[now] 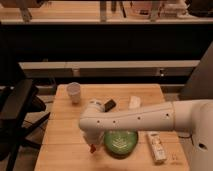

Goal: Place the pepper in the ceramic bowl

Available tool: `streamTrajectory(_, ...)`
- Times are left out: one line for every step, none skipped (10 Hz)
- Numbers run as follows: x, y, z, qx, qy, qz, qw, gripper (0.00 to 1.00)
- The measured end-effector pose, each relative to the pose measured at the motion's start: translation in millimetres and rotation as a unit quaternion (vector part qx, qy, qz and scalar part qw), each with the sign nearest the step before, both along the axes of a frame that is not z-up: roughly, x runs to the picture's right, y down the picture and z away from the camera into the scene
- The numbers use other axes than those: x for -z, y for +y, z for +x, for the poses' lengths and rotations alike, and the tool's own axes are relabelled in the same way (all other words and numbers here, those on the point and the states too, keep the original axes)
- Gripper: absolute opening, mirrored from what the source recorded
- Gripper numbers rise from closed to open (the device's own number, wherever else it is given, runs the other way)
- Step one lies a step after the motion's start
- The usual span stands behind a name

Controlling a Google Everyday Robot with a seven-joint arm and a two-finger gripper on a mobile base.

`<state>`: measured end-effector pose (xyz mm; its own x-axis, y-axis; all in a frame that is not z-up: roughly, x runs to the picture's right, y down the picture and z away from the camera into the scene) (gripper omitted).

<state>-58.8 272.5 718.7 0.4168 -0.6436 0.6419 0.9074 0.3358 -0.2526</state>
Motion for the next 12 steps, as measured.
streamTrajectory(-1.7,-3,7,-0.008,0.005,0.002,1.0,0.03)
streamTrajectory(-2.7,-4,13,-0.013,0.006,0.002,0.9999,0.03)
streamTrajectory(-4.1,-6,26,-0.02,0.009,0.004,0.9997,0.03)
streamTrajectory(-5.5,-10,42,-0.028,0.013,0.005,0.9995,0.03)
streamTrajectory(-6.0,-13,56,-0.036,0.018,0.006,0.9992,0.03)
streamTrajectory(-5.6,-15,61,-0.041,0.02,0.008,0.9989,0.03)
streamTrajectory(-5.6,-18,72,-0.05,0.024,0.01,0.9984,0.03)
streamTrajectory(-5.3,-20,83,-0.059,0.028,0.011,0.9978,0.03)
streamTrajectory(-4.9,-21,88,-0.063,0.031,0.012,0.9975,0.03)
streamTrajectory(-5.0,-20,89,-0.064,0.031,0.014,0.9974,0.03)
streamTrajectory(-5.0,-18,91,-0.065,0.032,0.013,0.9973,0.03)
streamTrajectory(-4.6,-17,94,-0.068,0.033,0.013,0.9971,0.03)
